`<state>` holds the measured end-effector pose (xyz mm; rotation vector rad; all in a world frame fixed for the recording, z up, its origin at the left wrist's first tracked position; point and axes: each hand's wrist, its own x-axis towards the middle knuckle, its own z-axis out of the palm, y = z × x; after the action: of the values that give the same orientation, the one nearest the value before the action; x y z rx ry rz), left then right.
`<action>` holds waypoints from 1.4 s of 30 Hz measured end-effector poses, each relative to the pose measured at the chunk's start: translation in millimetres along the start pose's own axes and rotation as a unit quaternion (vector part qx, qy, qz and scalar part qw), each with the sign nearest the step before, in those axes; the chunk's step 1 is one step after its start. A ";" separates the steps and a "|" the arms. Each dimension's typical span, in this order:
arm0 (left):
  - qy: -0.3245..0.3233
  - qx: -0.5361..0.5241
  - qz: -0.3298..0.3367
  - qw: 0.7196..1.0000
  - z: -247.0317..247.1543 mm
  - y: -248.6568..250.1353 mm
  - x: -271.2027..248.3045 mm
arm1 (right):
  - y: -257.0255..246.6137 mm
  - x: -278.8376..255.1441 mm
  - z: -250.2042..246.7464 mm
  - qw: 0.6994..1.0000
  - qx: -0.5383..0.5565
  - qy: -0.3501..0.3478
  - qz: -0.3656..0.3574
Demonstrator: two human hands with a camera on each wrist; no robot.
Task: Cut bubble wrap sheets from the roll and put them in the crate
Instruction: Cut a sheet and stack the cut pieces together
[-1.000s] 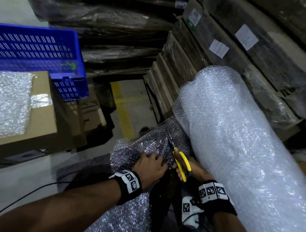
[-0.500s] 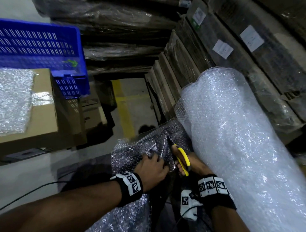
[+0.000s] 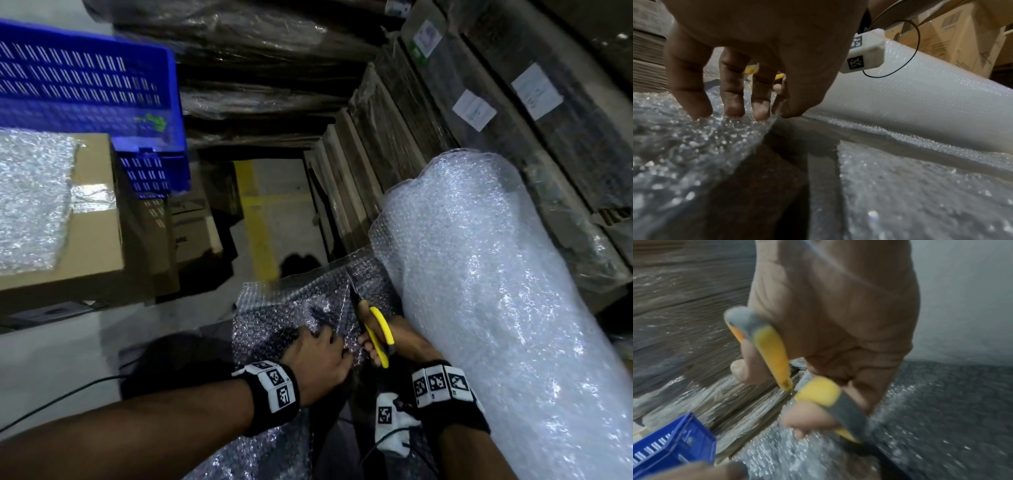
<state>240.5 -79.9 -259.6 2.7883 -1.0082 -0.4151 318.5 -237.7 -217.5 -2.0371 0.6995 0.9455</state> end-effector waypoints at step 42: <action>-0.232 -0.323 -0.202 0.895 -1.1 -183.6 95.9 | -2.0 5.3 -5.7 0.998 0.006 -0.053 0.033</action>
<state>422.2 -1.5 -320.6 2.2839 -0.2323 -1.2519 325.1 -242.0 -218.6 -1.9495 0.7172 1.0762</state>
